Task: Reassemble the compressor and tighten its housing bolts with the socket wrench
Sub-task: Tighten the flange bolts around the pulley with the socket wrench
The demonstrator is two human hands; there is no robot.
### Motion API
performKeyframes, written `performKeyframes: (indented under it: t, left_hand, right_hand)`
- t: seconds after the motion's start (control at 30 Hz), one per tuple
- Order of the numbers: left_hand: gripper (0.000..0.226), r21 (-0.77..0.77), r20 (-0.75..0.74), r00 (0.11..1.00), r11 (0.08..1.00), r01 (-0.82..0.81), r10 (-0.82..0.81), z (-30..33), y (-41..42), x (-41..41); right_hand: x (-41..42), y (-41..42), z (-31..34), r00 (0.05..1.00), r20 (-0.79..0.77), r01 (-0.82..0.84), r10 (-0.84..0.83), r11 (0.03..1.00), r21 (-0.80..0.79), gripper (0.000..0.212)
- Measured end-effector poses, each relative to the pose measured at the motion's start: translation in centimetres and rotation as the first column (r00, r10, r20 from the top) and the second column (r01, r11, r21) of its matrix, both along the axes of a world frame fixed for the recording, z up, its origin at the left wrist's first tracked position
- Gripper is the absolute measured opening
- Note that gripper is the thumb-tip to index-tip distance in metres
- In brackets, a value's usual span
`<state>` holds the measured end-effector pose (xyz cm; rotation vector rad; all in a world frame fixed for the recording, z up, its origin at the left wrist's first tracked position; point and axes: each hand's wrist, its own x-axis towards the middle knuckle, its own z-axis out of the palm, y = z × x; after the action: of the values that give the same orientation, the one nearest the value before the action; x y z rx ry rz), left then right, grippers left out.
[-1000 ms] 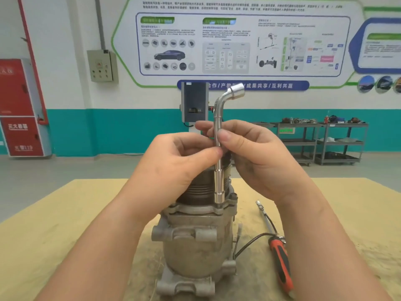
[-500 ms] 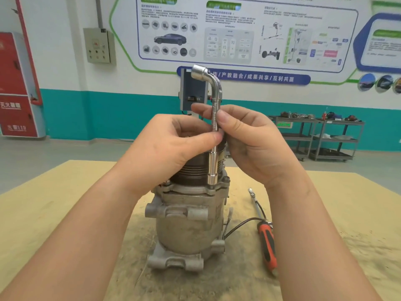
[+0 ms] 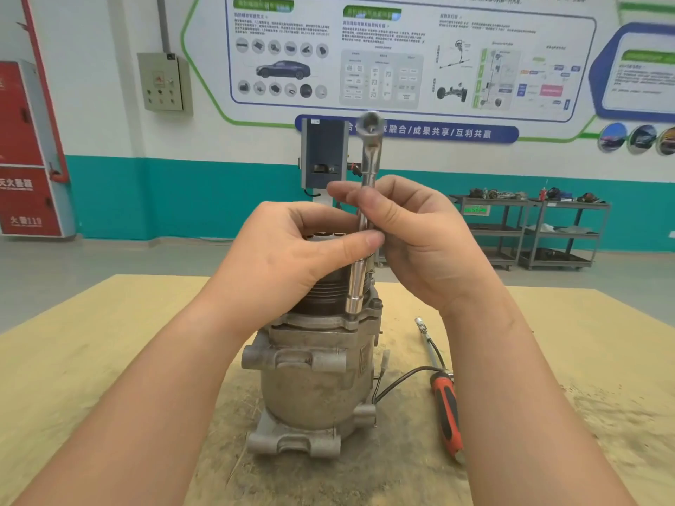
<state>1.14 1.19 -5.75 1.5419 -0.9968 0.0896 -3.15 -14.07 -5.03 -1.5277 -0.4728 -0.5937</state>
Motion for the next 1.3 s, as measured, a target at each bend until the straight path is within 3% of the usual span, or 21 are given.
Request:
performKeyframes:
  t: [0.1,0.23,0.37,0.47,0.57,0.73,0.83,1.0,1.17,1.3]
  left_hand:
    - [0.036,0.014,0.020,0.999,0.999,-0.049,0.048,-0.12,-0.15,0.00]
    - [0.023,0.018,0.007,0.999,0.999,-0.047,0.047,-0.06,-0.04,0.23]
    - [0.012,0.074,0.026,0.999,0.996,-0.040,0.038,-0.02,0.14,0.36]
    - [0.021,0.082,0.030,0.999,0.996,-0.032,0.030,0.08,0.26,0.27]
    - [0.029,0.075,0.009,1.000,0.997,-0.009,0.009,0.11,0.32,0.16]
    - [0.015,0.082,0.016,1.000,0.997,-0.014,0.013,0.11,0.39,0.35]
    - [0.015,0.081,0.018,1.000,0.997,-0.008,0.006,0.04,0.31,0.32]
    - [0.014,0.082,0.039,0.999,0.997,-0.001,-0.002,-0.09,0.16,0.32]
    - [0.011,0.062,0.040,0.999,0.998,-0.002,0.000,-0.22,0.06,0.32]
    - [0.013,0.077,0.065,0.998,0.997,-0.004,-0.001,-0.24,0.21,0.55]
  right_hand:
    - [0.09,0.23,-0.15,0.998,-0.006,0.069,-0.069,0.998,0.002,0.030]
    - [0.14,0.12,-0.21,0.998,-0.015,0.057,-0.059,0.994,-0.097,0.024]
    - [0.11,-0.08,-0.23,0.999,-0.008,0.031,-0.032,0.995,-0.099,0.022]
    - [0.28,0.27,-0.16,0.997,0.009,0.079,-0.078,0.994,-0.075,0.013]
    - [0.44,0.46,-0.15,0.991,0.008,0.137,-0.137,0.990,-0.040,0.023]
    - [0.25,-0.02,-0.16,0.999,-0.018,0.029,-0.033,0.982,-0.185,0.024]
    - [0.08,-0.32,-0.24,1.000,-0.018,-0.028,0.026,0.987,-0.156,0.024]
    - [0.38,0.02,-0.23,0.999,-0.011,0.035,-0.036,0.994,-0.099,0.011]
    - [0.43,0.18,-0.20,0.998,-0.019,0.066,-0.068,0.995,-0.075,0.038]
    - [0.04,-0.22,-0.16,1.000,-0.016,-0.010,0.008,0.993,-0.115,0.024]
